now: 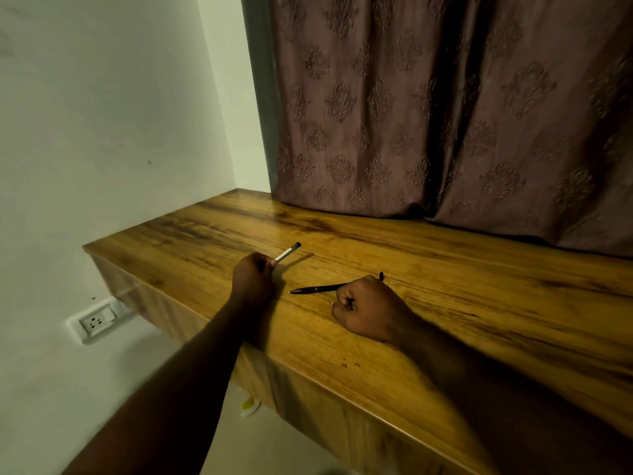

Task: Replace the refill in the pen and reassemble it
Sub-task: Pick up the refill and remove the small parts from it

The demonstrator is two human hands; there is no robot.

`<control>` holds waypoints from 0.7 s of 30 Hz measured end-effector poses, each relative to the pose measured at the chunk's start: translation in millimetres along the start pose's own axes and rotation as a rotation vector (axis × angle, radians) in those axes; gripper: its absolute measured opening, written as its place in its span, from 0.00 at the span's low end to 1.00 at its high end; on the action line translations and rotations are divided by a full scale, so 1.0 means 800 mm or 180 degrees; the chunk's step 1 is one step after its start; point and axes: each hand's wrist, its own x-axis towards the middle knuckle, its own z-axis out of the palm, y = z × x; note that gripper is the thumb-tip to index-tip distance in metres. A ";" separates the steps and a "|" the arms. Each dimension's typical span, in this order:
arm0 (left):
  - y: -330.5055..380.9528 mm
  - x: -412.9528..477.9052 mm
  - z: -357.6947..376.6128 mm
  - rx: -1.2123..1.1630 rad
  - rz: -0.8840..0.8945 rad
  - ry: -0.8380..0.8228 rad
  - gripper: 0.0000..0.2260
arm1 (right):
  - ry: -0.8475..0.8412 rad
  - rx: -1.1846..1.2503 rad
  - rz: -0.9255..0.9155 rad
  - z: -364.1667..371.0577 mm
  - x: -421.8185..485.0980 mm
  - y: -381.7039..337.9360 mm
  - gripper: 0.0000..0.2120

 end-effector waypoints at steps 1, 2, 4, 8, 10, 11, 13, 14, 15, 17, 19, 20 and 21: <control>-0.002 -0.007 -0.004 -0.0132 -0.0014 0.0016 0.05 | -0.0021 0.0077 0.0042 -0.002 -0.001 0.000 0.15; 0.000 -0.016 -0.008 -0.0314 -0.0033 0.0003 0.05 | -0.0040 0.0198 0.0090 -0.004 -0.002 0.001 0.14; 0.002 -0.035 -0.017 -0.0828 -0.0069 -0.0181 0.04 | 0.0068 0.0632 0.0324 -0.011 -0.002 -0.001 0.13; 0.018 -0.083 -0.029 -0.2011 -0.0169 -0.0909 0.06 | 0.0402 0.2109 0.1223 -0.035 -0.013 -0.010 0.14; 0.031 -0.103 -0.025 -0.2058 -0.0253 -0.1141 0.05 | 0.0313 0.2281 0.1396 -0.039 -0.025 -0.009 0.15; 0.037 -0.110 -0.022 -0.2043 -0.0288 -0.1209 0.06 | 0.0252 0.2326 0.1405 -0.039 -0.032 -0.008 0.15; 0.042 -0.119 -0.012 -0.1948 -0.0264 -0.1272 0.07 | 0.0215 0.2417 0.1402 -0.041 -0.044 -0.004 0.14; 0.044 -0.122 -0.008 -0.1929 -0.0257 -0.1337 0.07 | 0.0234 0.2445 0.1406 -0.042 -0.047 -0.003 0.12; 0.046 -0.123 -0.007 -0.1895 -0.0278 -0.1391 0.06 | 0.0242 0.2457 0.1404 -0.044 -0.051 -0.003 0.09; 0.050 -0.124 -0.008 -0.1859 -0.0298 -0.1411 0.05 | 0.0234 0.2483 0.1366 -0.045 -0.053 -0.005 0.06; 0.054 -0.124 -0.009 -0.1891 -0.0295 -0.1412 0.05 | 0.0226 0.2491 0.1371 -0.045 -0.053 -0.009 0.04; 0.056 -0.125 -0.009 -0.1912 -0.0280 -0.1435 0.04 | 0.0232 0.2515 0.1392 -0.045 -0.052 -0.010 0.05; 0.059 -0.126 -0.008 -0.1935 -0.0277 -0.1462 0.04 | 0.0247 0.2579 0.1416 -0.045 -0.052 -0.011 0.05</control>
